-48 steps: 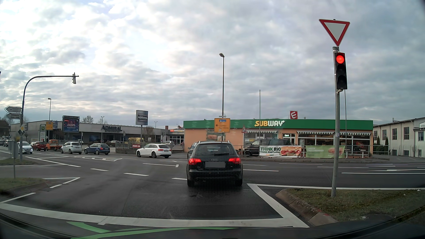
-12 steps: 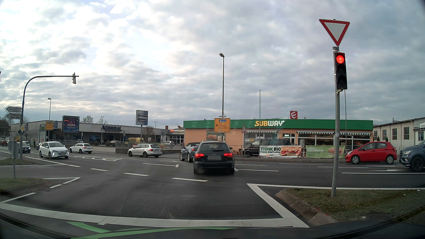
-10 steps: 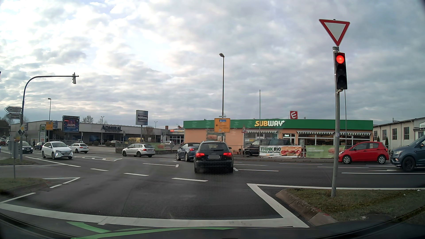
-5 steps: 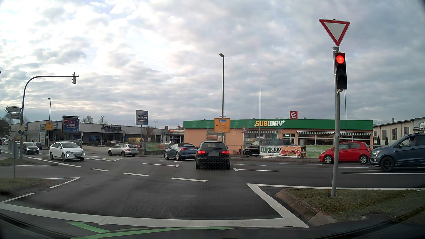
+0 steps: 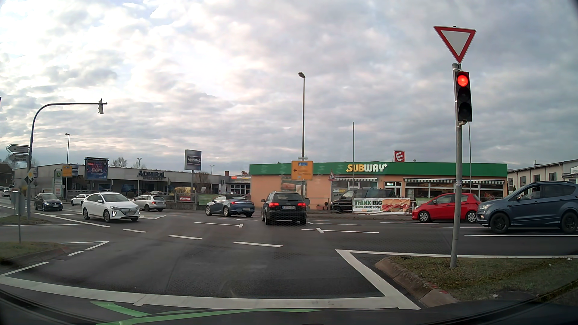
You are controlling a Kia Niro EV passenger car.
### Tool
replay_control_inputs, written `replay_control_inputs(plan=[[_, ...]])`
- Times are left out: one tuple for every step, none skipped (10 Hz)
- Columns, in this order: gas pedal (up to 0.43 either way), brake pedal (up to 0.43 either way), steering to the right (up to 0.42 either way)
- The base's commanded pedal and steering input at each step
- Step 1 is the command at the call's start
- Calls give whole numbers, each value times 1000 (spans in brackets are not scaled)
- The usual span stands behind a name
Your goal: Follow the waypoints while adhering to traffic rules and regulations
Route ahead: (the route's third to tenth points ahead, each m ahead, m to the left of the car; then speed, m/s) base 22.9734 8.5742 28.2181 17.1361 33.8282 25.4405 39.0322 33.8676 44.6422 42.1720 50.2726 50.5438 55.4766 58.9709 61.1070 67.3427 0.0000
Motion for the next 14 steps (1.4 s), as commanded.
replay_control_inputs(plan=[[0, 311, 33], [0, 311, 33], [0, 311, 33], [0, 311, 33], [0, 311, 34], [0, 311, 33], [0, 311, 34], [0, 311, 34], [0, 311, 34], [0, 311, 34], [0, 311, 34], [0, 311, 34], [0, 311, 34], [0, 311, 35]])
